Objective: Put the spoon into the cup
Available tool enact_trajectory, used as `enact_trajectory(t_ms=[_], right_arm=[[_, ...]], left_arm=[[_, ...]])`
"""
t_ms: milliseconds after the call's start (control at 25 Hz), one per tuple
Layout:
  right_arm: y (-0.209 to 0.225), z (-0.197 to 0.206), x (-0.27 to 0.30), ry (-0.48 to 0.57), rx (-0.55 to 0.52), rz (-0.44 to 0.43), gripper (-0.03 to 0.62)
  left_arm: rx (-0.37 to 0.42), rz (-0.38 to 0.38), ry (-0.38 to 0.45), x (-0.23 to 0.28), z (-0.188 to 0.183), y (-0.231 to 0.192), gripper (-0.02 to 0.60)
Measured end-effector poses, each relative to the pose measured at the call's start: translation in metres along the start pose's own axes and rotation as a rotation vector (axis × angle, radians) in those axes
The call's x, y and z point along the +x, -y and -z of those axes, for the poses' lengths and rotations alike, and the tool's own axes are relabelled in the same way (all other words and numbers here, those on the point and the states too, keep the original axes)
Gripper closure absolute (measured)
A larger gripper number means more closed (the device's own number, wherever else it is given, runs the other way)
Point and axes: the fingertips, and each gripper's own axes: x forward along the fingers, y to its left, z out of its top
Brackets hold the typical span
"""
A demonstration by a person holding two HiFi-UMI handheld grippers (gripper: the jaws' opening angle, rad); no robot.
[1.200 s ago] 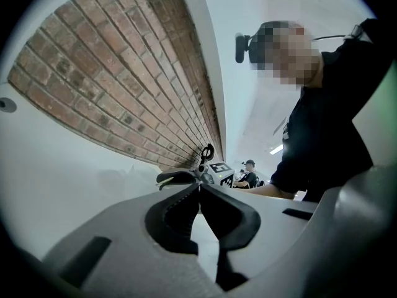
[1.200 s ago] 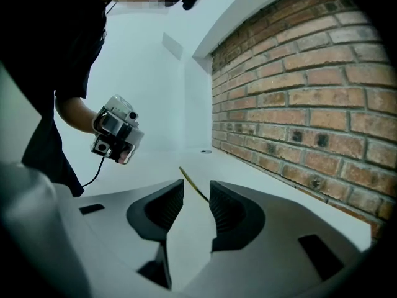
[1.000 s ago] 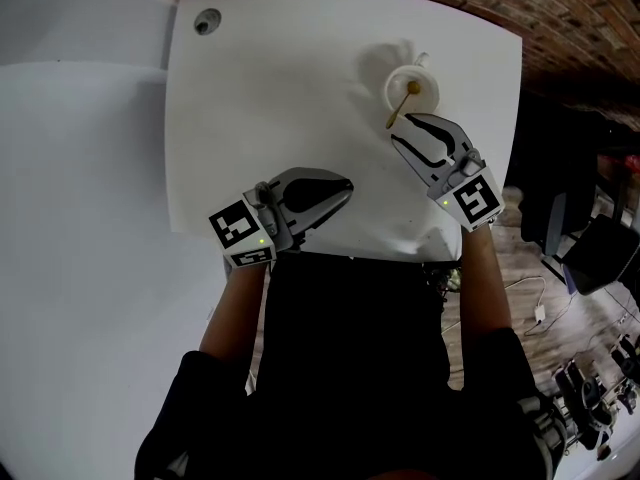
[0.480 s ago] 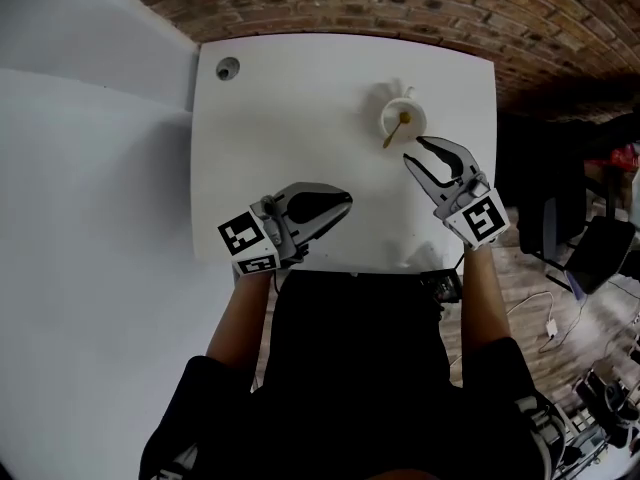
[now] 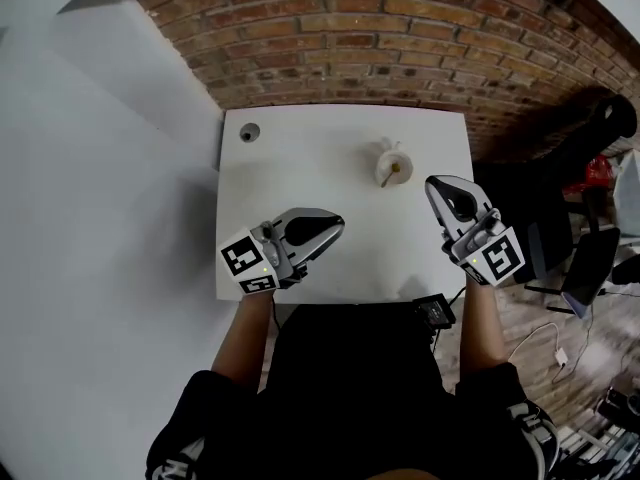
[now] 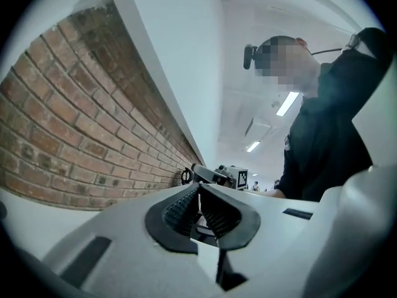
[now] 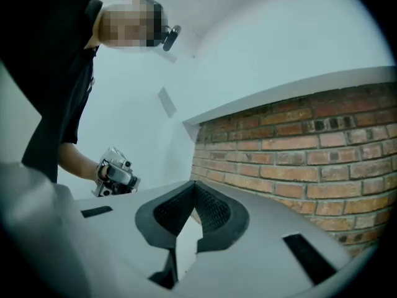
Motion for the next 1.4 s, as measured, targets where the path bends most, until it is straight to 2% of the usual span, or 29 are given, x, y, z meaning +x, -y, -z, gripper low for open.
enact_trajectory(t_ms=[120,320,480,680,840,960,1160,1400], right_arm=[[-0.018,-0.028,-0.016,0.052,0.01,0.019,0.588],[-0.045,-0.056,-0.045,0.113,0.079,0.031,0.588],[-0.077,-0.052,-0.064,0.108,0.07,-0.037,0.588],[-0.112,-0.04,-0.081,0.101,0.141,-0.124,0.588],[-0.14,-0.04,-0.097,0.079,0.122,-0.203,0.588],[-0.154,-0.042,-0.132,0.092,0.17,-0.237,0.588],[-0.175,-0.018,-0.188,0.072,0.234,-0.258,0.588],[-0.215,-0.012,-0.205,0.108,0.256,-0.366,0.588]], left_arm=[[0.027,0.014,0.016,-0.014,-0.013,0.01,0.56],[0.01,0.009,0.058,-0.028,-0.015,0.02,0.56],[0.0,0.004,0.07,-0.03,-0.005,0.032,0.56],[0.036,0.005,0.048,-0.018,-0.001,0.065,0.56],[0.054,-0.016,0.046,-0.007,0.002,0.093,0.558],[0.039,-0.031,0.048,0.003,0.017,0.125,0.56],[0.018,-0.024,-0.011,0.014,0.061,0.187,0.56],[-0.004,-0.061,-0.05,0.003,0.093,0.241,0.56]])
